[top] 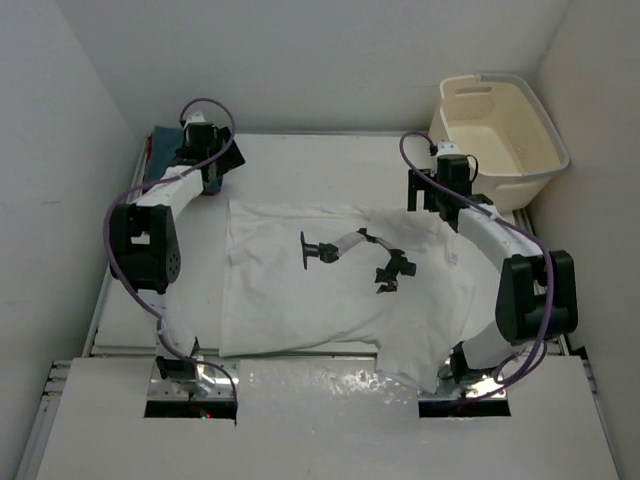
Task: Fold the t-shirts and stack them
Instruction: Flatten out the tshirt
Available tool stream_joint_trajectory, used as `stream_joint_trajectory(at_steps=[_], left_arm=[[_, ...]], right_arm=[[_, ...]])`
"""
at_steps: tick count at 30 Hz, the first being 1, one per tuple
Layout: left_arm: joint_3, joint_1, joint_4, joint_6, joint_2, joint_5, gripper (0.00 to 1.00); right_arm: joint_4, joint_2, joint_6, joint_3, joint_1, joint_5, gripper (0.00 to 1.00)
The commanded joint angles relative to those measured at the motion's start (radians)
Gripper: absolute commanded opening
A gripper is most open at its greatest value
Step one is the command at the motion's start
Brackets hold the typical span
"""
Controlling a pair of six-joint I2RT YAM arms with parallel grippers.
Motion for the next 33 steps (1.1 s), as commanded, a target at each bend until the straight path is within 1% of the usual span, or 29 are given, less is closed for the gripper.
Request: stream_joint_trajectory(at_steps=[1,4,5,6,8,9,11,12,15,16,18,20,23,26,27,29,30,31,33], left_arm=[[0.05,0.007,-0.034,0.019,-0.077,0.055,1.0],[-0.012,0.002,-0.037,0.006,-0.158,0.115,1.0],[-0.04,-0.001,-0.036,-0.007,-0.183,0.156,1.0],[-0.108,-0.005,-0.024,-0.021,-0.232,0.167,1.0],[-0.184,-0.034,-0.011,-0.058,-0.276,0.18,1.0],[-0.257,-0.047,-0.001,-0.075,-0.316,0.18,1.0],[-0.317,-0.099,0.002,-0.101,-0.347,0.2,1.0],[-0.372,-0.14,0.005,-0.116,-0.367,0.195,1.0],[-0.46,-0.212,0.028,-0.147,-0.382,0.189,1.0],[-0.482,-0.219,0.044,-0.162,-0.381,0.206,1.0],[-0.537,-0.22,0.071,-0.188,-0.37,0.223,1.0],[-0.569,-0.22,0.081,-0.202,-0.352,0.22,1.0],[-0.598,-0.219,0.096,-0.202,-0.332,0.191,1.0],[-0.589,-0.219,0.093,-0.199,-0.283,0.189,1.0],[-0.588,-0.219,0.093,-0.199,-0.274,0.189,1.0],[-0.589,-0.217,0.102,-0.201,-0.257,0.155,1.0],[-0.592,-0.219,0.101,-0.202,-0.252,0.148,1.0],[-0.592,-0.217,0.101,-0.199,-0.244,0.14,1.0],[-0.594,-0.217,0.099,-0.196,-0.227,0.131,1.0]], right_arm=[[-0.031,-0.086,0.031,0.043,-0.003,-0.048,0.99],[-0.114,-0.134,0.09,0.009,-0.003,-0.077,0.99],[-0.134,-0.143,0.105,-0.013,-0.005,-0.079,0.99],[-0.174,-0.16,0.152,-0.027,-0.005,-0.08,0.99],[-0.174,-0.175,0.177,-0.085,-0.005,-0.116,0.99],[-0.174,-0.181,0.206,-0.102,-0.005,-0.145,0.99],[-0.18,-0.183,0.217,-0.147,-0.003,-0.165,0.99],[-0.189,-0.18,0.234,-0.158,-0.005,-0.156,0.99],[-0.185,-0.131,0.24,-0.173,-0.005,-0.157,0.97],[-0.176,-0.099,0.241,-0.172,-0.005,-0.163,0.96],[-0.151,-0.068,0.254,-0.167,-0.005,-0.169,0.89],[-0.13,-0.019,0.254,-0.155,-0.005,-0.176,0.88],[-0.14,0.047,0.246,-0.123,-0.005,-0.157,0.87],[-0.13,0.093,0.243,-0.109,-0.005,-0.148,0.81],[-0.119,0.098,0.243,-0.112,-0.005,-0.15,0.72],[-0.091,0.096,0.248,-0.124,-0.005,-0.148,0.67],[-0.088,0.095,0.243,-0.123,-0.005,-0.148,0.62],[-0.082,0.093,0.238,-0.121,-0.005,-0.145,0.53],[-0.087,0.093,0.235,-0.104,-0.005,-0.133,0.5]])
